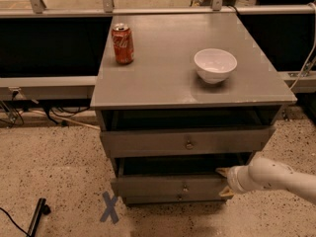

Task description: Open middle drawer

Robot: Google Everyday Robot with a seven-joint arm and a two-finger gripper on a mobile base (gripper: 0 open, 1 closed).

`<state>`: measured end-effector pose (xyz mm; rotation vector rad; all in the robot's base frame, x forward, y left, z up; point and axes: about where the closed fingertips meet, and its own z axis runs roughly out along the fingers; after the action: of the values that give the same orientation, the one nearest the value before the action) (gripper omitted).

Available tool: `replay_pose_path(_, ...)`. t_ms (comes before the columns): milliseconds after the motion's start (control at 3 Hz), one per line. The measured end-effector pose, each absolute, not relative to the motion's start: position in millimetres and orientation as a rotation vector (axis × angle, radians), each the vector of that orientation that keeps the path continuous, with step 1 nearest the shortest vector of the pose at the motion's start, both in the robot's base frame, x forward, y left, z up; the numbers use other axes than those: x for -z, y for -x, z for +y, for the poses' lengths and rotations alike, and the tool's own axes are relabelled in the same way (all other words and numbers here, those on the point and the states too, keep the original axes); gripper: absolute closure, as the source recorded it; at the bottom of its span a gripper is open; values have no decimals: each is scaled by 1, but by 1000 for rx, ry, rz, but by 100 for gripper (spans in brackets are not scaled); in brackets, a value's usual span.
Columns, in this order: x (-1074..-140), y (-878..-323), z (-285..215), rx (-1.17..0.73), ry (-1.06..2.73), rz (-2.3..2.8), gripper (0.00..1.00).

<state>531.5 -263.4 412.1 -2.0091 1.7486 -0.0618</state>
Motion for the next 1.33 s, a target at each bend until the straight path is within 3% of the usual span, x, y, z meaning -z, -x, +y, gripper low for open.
replay_pose_path(1000,-422,-420,-241,-28,2164,1774,36)
replay_pose_path(1333,-445,-430,-235,36,2174,1707,18)
